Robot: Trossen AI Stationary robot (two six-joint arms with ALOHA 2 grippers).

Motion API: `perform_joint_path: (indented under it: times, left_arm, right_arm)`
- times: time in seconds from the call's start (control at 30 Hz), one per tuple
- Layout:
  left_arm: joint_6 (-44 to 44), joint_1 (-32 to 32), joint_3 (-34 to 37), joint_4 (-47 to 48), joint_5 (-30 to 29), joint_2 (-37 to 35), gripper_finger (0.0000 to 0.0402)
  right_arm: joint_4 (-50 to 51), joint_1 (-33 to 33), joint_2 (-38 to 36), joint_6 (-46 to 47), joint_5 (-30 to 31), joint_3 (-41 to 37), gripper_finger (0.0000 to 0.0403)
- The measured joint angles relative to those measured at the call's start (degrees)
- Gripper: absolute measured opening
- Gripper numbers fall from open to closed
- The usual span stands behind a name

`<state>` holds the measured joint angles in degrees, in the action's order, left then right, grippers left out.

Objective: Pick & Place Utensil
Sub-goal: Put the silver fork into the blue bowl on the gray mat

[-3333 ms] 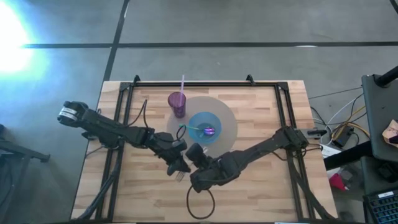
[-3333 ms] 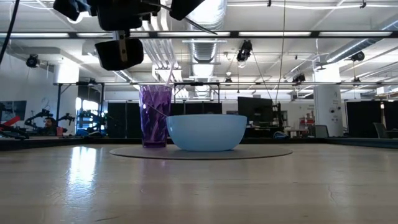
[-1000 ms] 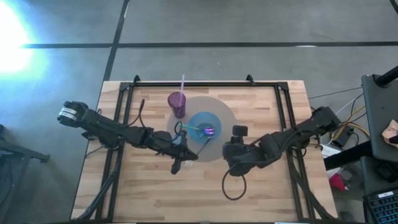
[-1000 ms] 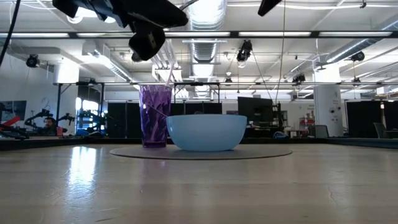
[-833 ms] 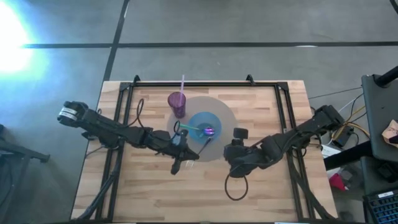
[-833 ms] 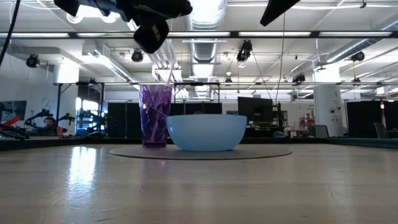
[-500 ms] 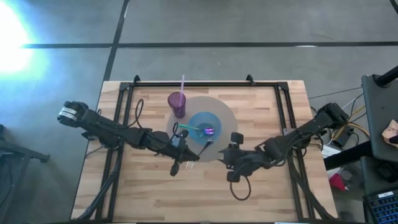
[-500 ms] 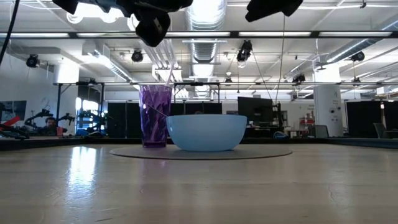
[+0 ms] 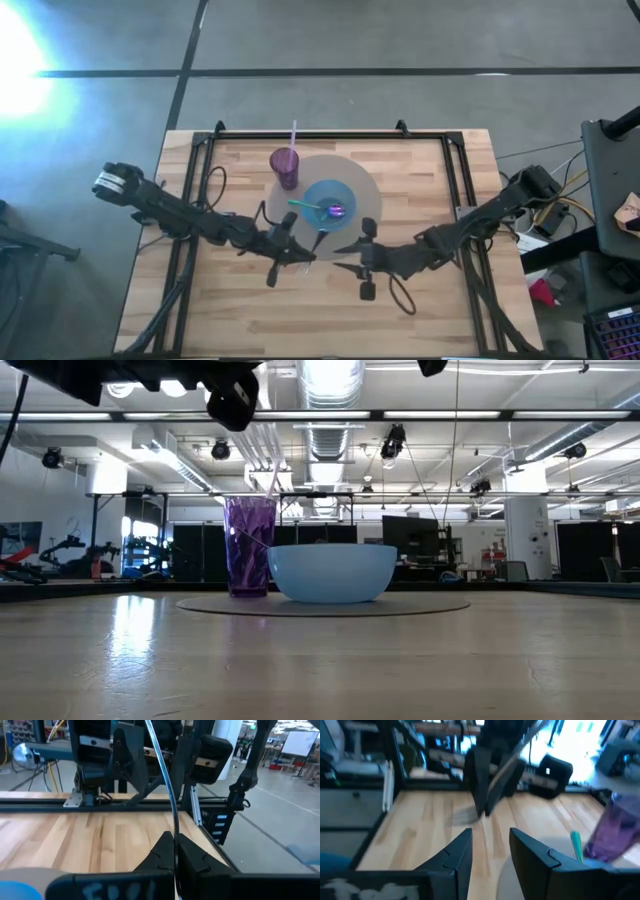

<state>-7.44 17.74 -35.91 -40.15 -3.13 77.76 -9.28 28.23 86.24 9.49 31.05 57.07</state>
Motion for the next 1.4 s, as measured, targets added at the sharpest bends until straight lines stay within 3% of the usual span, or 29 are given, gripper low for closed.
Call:
perform_joint_path:
  times: [0.3, 0.77, 1.4]
  left_arm:
    - [3.34, 0.89, 0.75, -1.04, -1.34, 0.11, 0.0]
    - [6.46, 1.03, 0.75, -1.28, -3.54, 0.11, 0.0]
    - [7.47, 1.01, 0.75, -1.21, -4.47, 0.13, 0.0]
  right_arm:
    - [-15.76, -0.73, 0.09, -1.76, 2.31, -3.11, 0.0136]
    - [-16.73, -3.3, 0.11, -0.59, 2.06, -0.1, 0.0188]
    - [-25.1, -4.74, 5.85, -0.29, -1.09, -0.08, 0.0176]
